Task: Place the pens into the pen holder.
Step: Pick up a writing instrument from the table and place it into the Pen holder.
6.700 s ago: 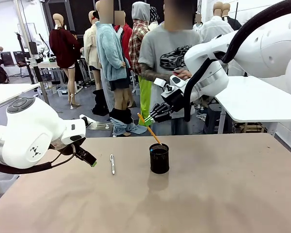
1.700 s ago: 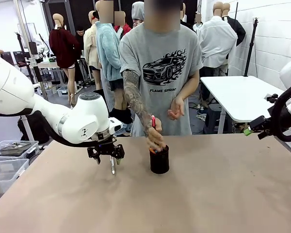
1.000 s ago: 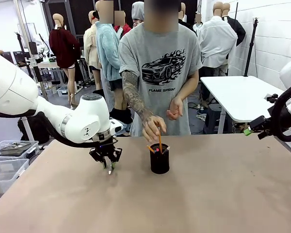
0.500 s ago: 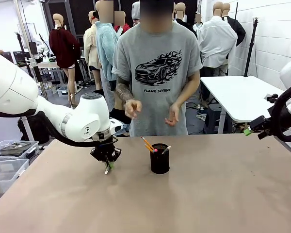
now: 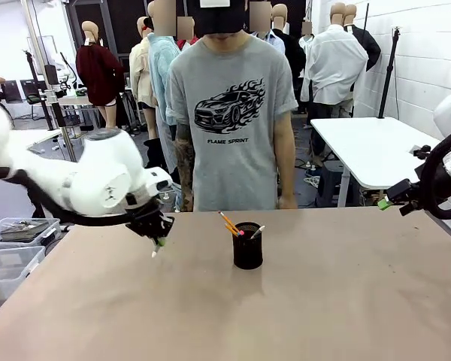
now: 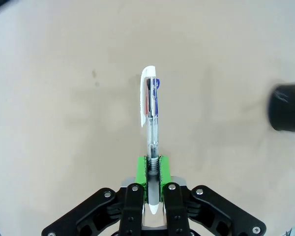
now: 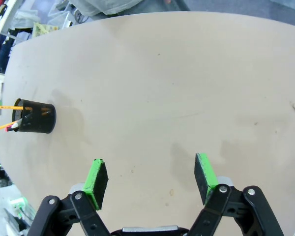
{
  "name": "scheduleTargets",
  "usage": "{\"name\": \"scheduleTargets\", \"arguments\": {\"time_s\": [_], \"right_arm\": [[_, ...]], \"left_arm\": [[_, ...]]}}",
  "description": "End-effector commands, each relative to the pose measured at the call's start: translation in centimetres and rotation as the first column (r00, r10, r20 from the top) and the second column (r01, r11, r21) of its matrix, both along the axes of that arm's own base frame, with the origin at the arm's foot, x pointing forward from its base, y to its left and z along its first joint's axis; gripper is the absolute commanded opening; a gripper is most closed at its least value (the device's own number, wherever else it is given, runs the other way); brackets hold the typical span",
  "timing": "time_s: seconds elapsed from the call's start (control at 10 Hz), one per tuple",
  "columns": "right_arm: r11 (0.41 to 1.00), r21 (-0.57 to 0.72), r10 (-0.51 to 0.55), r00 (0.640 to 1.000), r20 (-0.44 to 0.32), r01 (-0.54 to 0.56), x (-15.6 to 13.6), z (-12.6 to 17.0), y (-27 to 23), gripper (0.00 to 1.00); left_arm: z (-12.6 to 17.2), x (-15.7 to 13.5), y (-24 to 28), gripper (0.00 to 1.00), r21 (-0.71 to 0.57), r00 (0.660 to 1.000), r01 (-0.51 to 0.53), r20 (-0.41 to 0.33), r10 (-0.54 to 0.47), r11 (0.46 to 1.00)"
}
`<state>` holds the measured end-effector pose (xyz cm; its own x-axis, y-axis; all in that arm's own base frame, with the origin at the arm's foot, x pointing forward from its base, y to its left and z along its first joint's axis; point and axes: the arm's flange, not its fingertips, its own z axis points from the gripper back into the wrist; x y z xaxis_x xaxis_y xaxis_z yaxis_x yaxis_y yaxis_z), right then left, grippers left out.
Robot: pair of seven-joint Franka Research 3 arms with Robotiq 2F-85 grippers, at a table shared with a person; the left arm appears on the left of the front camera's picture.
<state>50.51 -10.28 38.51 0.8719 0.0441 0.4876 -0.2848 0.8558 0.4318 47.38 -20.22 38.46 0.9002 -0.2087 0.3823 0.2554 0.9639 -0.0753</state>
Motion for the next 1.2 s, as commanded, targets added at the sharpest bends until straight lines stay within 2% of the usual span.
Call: {"name": "scheduleTargets", "arguments": {"time_s": [0.0, 0.2, 0.3, 0.4, 0.8, 0.9, 1.0, 1.1], "right_arm": [[1.0, -0.008, 0.012, 1.0, 0.008, -0.012, -0.1, -0.1, -0.1, 0.88], [1.0, -0.008, 0.012, 1.0, 0.008, -0.012, -0.1, -0.1, -0.1, 0.88], [1.0, -0.008, 0.012, 1.0, 0.008, -0.012, -0.1, -0.1, -0.1, 0.88], [1.0, -0.008, 0.012, 1.0, 0.008, -0.012, -0.1, -0.1, -0.1, 0.88], [1.0, -0.008, 0.012, 1.0, 0.008, -0.012, -0.1, -0.1, -0.1, 0.88], [1.0, -0.008, 0.012, 1.0, 0.008, -0.012, -0.1, -0.1, -0.1, 0.88], [1.0, -0.008, 0.012, 1.0, 0.008, -0.012, -0.1, -0.1, -0.1, 0.88], [1.0, -0.008, 0.012, 1.0, 0.008, -0.012, -0.1, -0.1, -0.1, 0.88]], "left_arm": [[2.2, -3.8, 3.4, 0.0, -0.111, 0.969, 0.235, 0.101, -0.224, 0.966], [2.6, -6.1, 4.0, 0.0, -0.139, 0.895, 0.428, 0.204, -0.397, 0.893], [3.1, -6.9, 4.0, 0.0, -0.195, 0.817, 0.548, 0.333, -0.471, 0.814], [3.3, -7.1, 3.9, 0.0, -0.217, 0.751, 0.632, 0.407, -0.519, 0.744], [3.4, -7.0, 1.4, 0.0, -0.22, 0.581, 0.789, 0.572, -0.579, 0.574], [3.4, -6.5, 0.2, 0.0, -0.215, 0.636, 0.744, 0.518, -0.572, 0.633], [6.4, -8.8, 2.5, 0.0, -0.193, 0.625, 0.746, 0.534, -0.569, 0.638], [6.4, -8.8, 2.5, 0.0, -0.193, 0.625, 0.746, 0.534, -0.569, 0.638]]}}
